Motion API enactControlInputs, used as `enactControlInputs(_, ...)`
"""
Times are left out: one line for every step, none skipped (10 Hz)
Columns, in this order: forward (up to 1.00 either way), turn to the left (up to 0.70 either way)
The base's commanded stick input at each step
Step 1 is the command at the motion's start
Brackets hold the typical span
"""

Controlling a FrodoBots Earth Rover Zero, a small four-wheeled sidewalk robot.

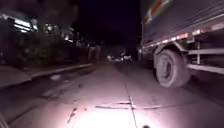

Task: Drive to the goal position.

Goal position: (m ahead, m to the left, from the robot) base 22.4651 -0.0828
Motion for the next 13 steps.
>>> enactControlInputs(0.70, 0.00)
enactControlInputs(0.70, 0.00)
enactControlInputs(0.70, 0.00)
enactControlInputs(0.70, 0.00)
enactControlInputs(0.70, 0.00)
enactControlInputs(0.70, 0.00)
enactControlInputs(0.70, 0.00)
enactControlInputs(0.70, 0.00)
enactControlInputs(0.70, 0.00)
enactControlInputs(0.70, 0.00)
enactControlInputs(0.70, 0.00)
enactControlInputs(0.70, 0.00)
enactControlInputs(0.70, 0.00)
